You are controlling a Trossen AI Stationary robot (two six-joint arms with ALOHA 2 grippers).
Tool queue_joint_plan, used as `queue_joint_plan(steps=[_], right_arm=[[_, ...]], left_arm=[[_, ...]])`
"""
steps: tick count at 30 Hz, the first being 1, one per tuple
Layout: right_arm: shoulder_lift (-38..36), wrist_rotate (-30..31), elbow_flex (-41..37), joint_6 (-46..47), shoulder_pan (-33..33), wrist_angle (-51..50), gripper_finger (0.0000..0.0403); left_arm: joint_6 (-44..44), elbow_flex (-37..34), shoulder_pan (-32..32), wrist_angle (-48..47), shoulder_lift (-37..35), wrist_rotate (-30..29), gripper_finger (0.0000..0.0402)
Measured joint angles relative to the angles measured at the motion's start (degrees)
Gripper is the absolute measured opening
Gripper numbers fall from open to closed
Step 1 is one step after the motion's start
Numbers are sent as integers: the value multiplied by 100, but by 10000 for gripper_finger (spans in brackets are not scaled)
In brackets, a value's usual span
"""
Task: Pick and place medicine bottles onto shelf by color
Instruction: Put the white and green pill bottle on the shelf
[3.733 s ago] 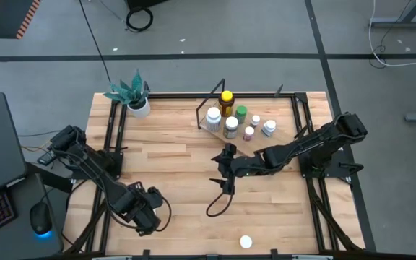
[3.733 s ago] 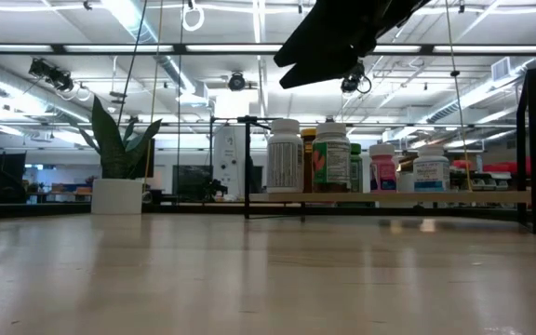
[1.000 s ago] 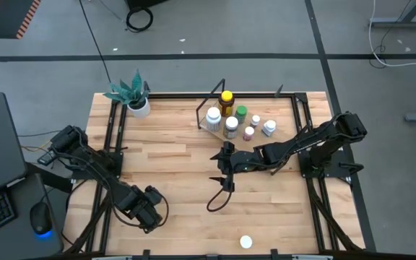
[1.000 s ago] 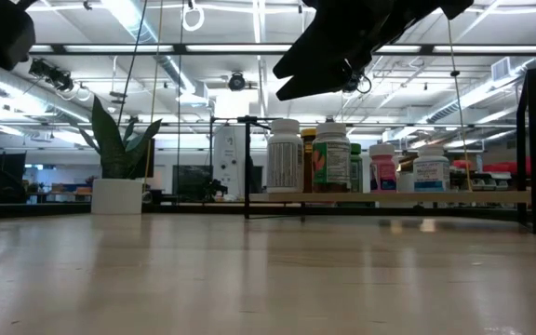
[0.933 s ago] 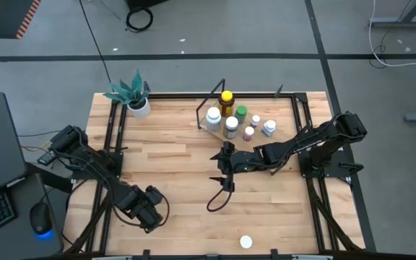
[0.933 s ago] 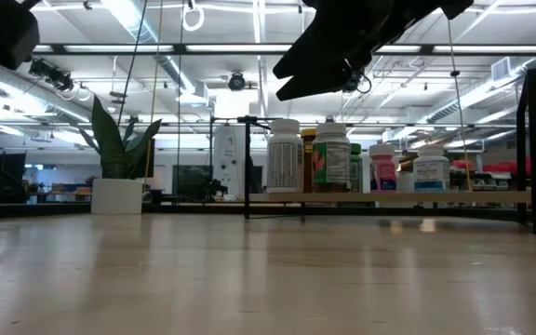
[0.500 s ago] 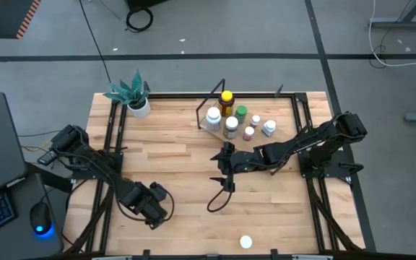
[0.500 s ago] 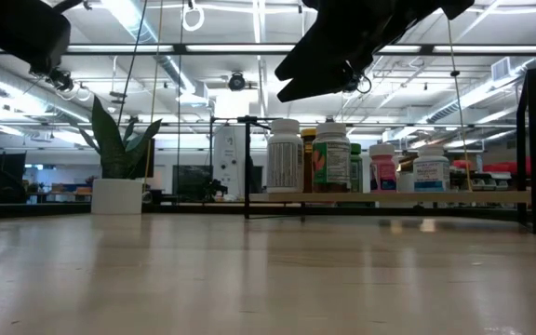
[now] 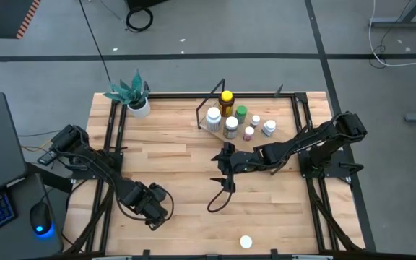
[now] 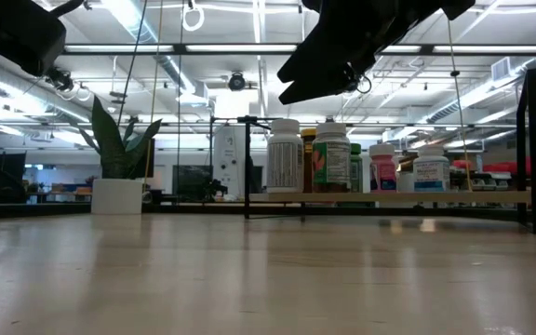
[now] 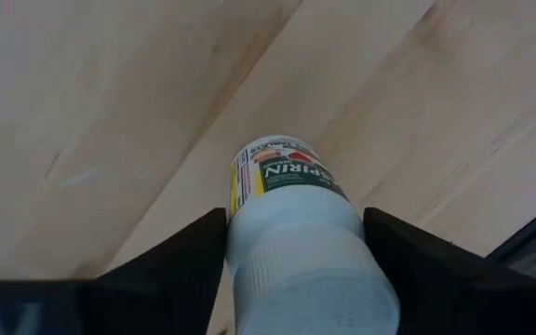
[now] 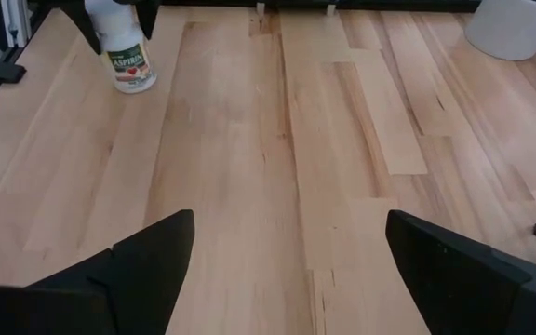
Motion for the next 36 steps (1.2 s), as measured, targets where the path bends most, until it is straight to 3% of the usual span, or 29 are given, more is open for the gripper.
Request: queue_joint_plan(steps=[6, 12, 15, 27, 36], right_arm=[[0, -2, 0, 1, 0, -2, 363], [-13, -4, 0, 7, 0, -174, 363], [-78, -7, 0, 102, 0, -511, 362], [-965, -85, 0, 1533, 37, -2806, 351], [-1681, -48, 2, 2327, 197, -3552, 348]], left_arm=[[-13, 0, 2, 4, 0, 5, 263], [167, 0, 70, 151, -1, -65, 217], [527, 9, 202, 291, -5, -250, 214], [3540, 4, 1653, 1015, -4, -294, 213], [5444, 96, 2628, 1396, 30, -27, 218]])
